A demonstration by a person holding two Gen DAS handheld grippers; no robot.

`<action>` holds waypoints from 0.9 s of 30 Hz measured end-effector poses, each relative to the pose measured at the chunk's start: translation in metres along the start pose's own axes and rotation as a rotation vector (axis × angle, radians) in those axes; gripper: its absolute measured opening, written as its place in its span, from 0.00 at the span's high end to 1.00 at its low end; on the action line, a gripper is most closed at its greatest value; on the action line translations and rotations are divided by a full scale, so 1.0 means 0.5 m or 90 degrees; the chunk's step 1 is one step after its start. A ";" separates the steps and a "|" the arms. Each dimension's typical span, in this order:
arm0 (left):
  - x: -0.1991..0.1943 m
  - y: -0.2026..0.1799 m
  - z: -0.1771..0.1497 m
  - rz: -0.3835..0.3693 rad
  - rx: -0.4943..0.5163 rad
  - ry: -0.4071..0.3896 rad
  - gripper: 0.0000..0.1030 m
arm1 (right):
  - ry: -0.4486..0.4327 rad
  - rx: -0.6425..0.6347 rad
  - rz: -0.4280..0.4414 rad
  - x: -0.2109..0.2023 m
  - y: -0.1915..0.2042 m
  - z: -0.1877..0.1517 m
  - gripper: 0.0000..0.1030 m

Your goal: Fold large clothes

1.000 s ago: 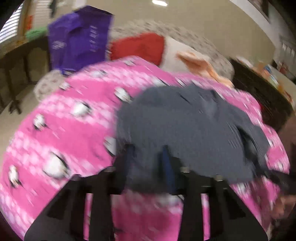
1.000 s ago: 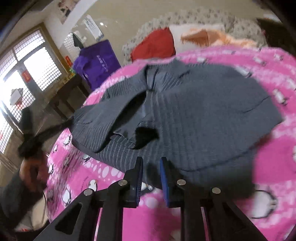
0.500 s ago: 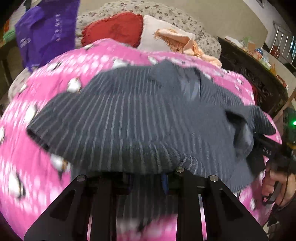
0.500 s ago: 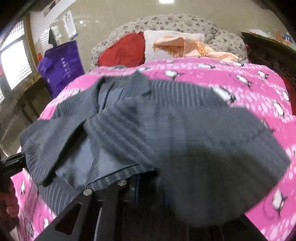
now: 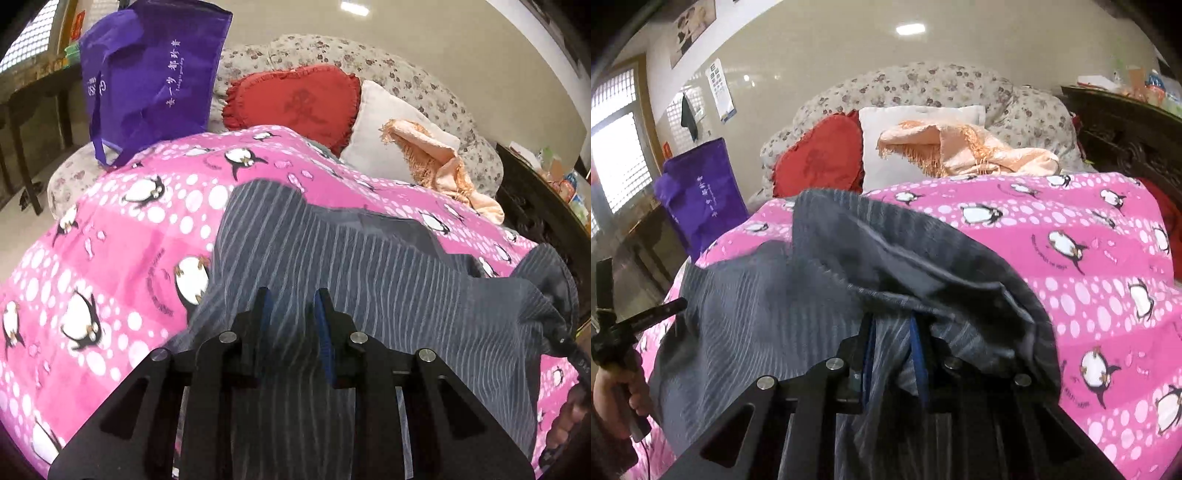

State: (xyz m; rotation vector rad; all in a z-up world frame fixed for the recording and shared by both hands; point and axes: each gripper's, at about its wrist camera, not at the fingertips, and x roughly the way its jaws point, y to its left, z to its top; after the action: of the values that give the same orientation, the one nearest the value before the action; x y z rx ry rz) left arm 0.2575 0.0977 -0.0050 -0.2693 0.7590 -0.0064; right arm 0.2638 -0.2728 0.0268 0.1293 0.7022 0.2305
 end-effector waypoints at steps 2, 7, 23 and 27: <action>0.012 -0.001 -0.011 0.013 0.011 0.003 0.78 | -0.003 -0.001 -0.012 -0.007 0.001 -0.012 0.83; 0.036 0.036 -0.079 0.094 0.060 -0.003 0.78 | 0.009 -0.015 0.004 0.010 -0.010 -0.018 0.83; 0.034 0.087 -0.104 0.064 -0.001 -0.006 0.78 | 0.025 -0.053 0.016 -0.041 -0.028 -0.066 0.67; 0.036 0.083 -0.104 0.068 0.003 -0.003 0.78 | 0.066 0.071 -0.075 -0.036 -0.131 -0.143 0.63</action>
State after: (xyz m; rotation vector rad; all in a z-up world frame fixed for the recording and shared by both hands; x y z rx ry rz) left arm 0.2316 0.1236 -0.0634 -0.2236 0.7677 0.0929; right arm 0.2149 -0.3380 -0.0288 0.1827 0.8230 0.0854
